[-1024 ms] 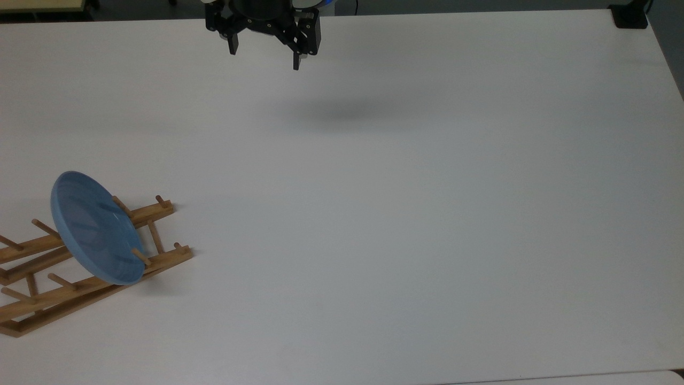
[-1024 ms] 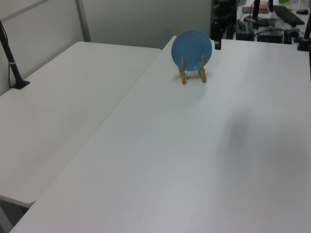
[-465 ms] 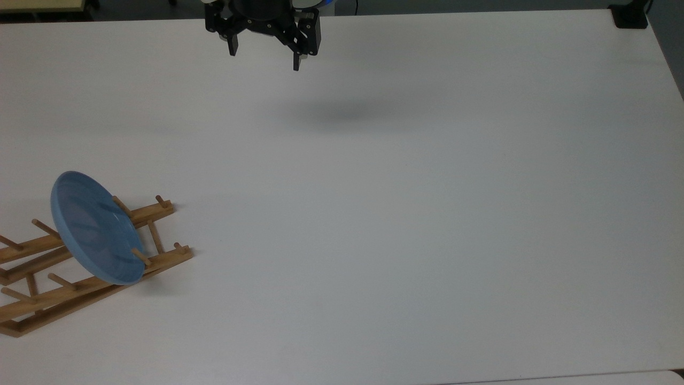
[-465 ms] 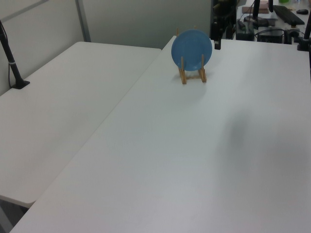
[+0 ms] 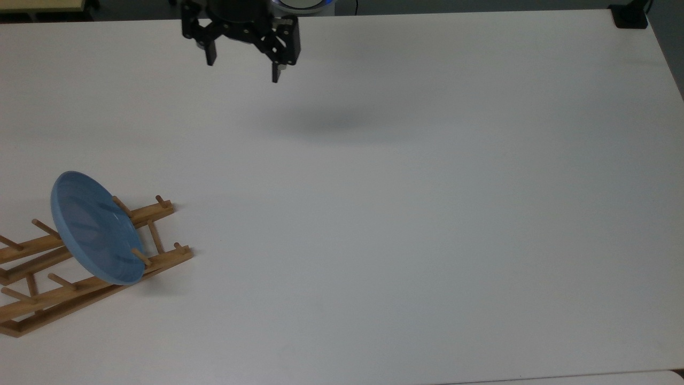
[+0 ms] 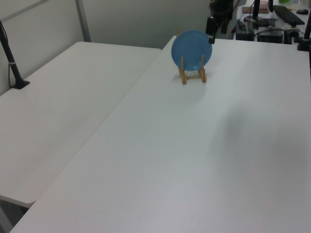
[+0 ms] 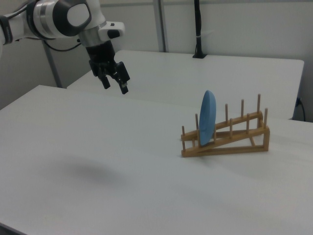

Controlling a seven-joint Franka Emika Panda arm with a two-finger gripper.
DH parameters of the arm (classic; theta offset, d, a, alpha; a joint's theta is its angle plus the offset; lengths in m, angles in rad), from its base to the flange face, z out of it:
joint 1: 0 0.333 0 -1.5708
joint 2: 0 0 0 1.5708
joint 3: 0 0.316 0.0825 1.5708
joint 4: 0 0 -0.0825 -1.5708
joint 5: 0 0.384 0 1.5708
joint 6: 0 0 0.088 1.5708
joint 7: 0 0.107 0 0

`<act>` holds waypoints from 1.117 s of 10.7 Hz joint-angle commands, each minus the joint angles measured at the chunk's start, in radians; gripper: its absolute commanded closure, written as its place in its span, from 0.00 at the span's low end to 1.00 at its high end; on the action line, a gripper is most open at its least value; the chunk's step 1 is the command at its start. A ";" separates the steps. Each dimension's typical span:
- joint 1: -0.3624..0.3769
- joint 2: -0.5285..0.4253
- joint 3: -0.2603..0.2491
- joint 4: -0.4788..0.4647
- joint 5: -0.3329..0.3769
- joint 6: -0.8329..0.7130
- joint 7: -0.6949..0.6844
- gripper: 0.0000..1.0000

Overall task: Pick plate from plate rack
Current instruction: 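Move the open gripper over the blue plate's rim in the rack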

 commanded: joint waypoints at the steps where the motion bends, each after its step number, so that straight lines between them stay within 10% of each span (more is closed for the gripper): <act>1: -0.024 0.013 -0.010 0.009 -0.049 0.073 -0.009 0.00; 7: -0.108 0.099 -0.010 0.009 -0.195 0.313 0.022 0.00; 12: -0.215 0.171 -0.010 0.009 -0.319 0.488 0.040 0.24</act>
